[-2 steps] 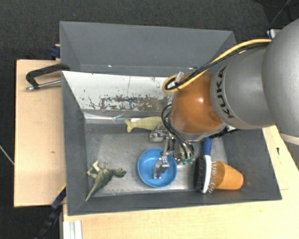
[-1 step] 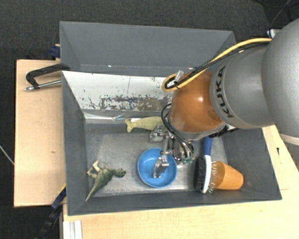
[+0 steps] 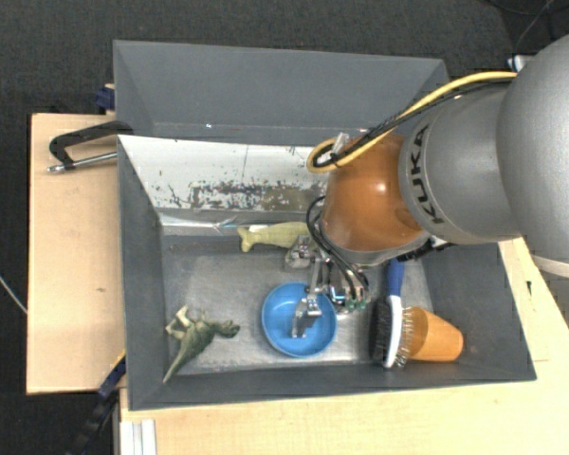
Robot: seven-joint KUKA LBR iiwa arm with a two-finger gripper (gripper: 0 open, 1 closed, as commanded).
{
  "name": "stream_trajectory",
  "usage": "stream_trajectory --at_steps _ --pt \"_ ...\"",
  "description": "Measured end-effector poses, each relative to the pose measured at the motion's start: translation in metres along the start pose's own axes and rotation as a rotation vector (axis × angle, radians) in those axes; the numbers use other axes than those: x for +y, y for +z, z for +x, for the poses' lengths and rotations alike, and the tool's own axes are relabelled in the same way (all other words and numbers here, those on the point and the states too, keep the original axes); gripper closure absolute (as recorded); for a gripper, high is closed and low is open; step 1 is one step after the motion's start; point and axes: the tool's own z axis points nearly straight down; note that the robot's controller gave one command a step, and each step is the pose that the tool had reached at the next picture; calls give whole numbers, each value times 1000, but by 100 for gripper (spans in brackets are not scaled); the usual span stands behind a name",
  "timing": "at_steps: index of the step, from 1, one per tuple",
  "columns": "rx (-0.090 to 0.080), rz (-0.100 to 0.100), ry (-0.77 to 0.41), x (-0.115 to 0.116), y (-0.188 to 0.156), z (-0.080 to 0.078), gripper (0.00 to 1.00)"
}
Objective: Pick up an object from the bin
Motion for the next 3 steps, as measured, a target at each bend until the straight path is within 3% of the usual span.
stream_trajectory --at_steps 2,3 --pt "-1 0 1 1 -2 -2 0" --pt "-1 0 0 1 -4 -3 100"
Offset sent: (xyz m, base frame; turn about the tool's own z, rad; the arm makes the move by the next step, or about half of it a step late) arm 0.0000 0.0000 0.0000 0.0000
